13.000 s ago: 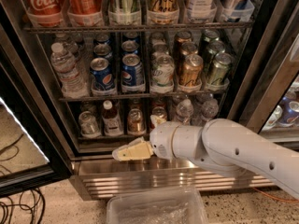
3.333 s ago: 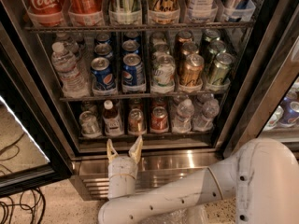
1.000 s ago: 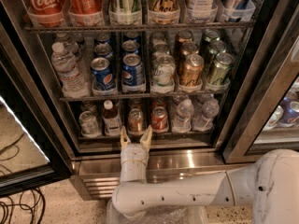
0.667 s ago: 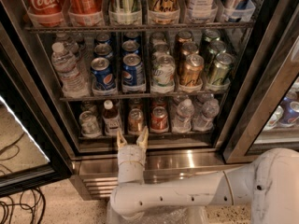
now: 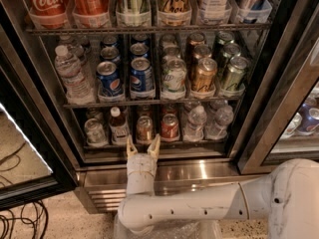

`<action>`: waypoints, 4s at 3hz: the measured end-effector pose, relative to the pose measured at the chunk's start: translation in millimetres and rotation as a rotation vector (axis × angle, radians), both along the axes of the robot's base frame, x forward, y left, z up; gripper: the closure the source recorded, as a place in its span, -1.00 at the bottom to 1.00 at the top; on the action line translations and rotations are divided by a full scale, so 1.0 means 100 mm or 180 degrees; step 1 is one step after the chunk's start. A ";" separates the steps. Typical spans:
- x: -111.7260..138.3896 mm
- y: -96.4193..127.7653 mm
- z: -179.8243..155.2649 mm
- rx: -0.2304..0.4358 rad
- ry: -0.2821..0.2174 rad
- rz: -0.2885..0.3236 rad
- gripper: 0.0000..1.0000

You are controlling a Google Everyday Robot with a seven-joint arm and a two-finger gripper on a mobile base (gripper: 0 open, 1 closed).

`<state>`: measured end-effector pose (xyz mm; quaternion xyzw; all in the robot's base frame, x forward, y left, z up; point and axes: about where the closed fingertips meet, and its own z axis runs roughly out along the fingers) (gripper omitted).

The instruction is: Pick orange can from bottom shelf of fridge

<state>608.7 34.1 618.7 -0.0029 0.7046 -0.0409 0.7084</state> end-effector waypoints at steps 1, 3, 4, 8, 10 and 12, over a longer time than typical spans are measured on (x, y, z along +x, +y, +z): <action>0.00 0.00 0.00 0.0000 0.0000 0.0000 -0.30; 0.09 0.00 -0.02 -0.0006 -0.0007 0.0028 -0.42; 0.21 -0.06 -0.03 -0.0026 -0.0020 0.0007 -0.44; 0.65 -0.05 -0.08 -0.0054 -0.0027 0.0090 -0.28; 0.71 -0.02 -0.08 -0.0052 -0.0039 0.0107 0.12; 0.69 -0.05 0.01 -0.0086 -0.0098 0.0099 0.98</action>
Offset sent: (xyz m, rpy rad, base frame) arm 0.0000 0.0000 0.0000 0.0000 0.0000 0.0000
